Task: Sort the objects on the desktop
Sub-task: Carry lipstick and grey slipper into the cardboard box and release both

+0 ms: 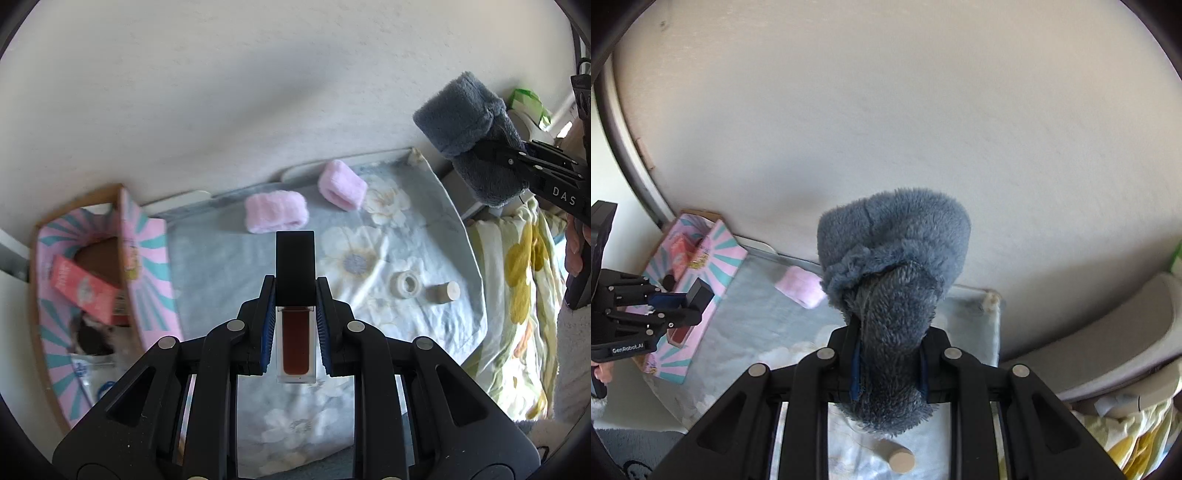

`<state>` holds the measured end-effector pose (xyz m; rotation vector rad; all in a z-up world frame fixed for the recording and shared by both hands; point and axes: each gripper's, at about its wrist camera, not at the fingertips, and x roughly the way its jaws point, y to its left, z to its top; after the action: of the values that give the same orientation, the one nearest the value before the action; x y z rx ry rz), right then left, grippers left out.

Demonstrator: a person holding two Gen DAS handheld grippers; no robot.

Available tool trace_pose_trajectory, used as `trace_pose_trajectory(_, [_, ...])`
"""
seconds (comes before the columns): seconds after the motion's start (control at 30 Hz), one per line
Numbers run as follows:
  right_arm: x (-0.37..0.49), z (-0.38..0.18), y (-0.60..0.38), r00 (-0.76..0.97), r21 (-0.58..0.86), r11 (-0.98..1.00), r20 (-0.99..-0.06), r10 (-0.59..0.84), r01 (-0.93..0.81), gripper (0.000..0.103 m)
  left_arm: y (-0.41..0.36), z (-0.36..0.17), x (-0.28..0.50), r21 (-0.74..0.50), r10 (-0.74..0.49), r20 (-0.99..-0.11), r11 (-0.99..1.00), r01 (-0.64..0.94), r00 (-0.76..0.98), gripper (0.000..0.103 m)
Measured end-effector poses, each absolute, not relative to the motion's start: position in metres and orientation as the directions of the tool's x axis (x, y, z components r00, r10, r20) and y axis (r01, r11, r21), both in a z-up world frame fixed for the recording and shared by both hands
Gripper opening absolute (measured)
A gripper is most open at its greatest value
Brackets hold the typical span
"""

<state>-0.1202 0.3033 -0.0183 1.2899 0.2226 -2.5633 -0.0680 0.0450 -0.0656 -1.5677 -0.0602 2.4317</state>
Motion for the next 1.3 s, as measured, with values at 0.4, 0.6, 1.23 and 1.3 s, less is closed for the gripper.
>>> trace_pose_trajectory(0.4, [-0.135,-0.005,0.228,-0.556,-0.007,-0.897,-0.787,-0.267,0.442,0.021,-0.011,-0.041,-0.051,-0.147,0.171,-0.874,-0.985,-0.088,-0.455,0.018])
trace_pose_trajectory(0.6, [-0.14,-0.005,0.187,-0.527,-0.002,-0.854,-0.787,-0.319,0.52,0.021,-0.043,-0.036,-0.036,-0.147,0.139,-0.871,-0.989,-0.019,-0.472,0.018])
trace_pose_trajectory(1.23, [-0.15,-0.043,0.042,-0.322,0.076,-0.692,-0.845,-0.427,0.718,0.021,-0.128,-0.067,0.016,-0.162,0.062,-0.889,-0.969,0.186,-0.453,0.018])
trace_pose_trajectory(1.3, [-0.153,-0.051,0.025,-0.304,0.069,-0.678,-0.857,-0.416,0.732,0.021,-0.132,-0.072,0.02,-0.177,0.07,-0.89,-0.964,0.2,-0.451,0.018])
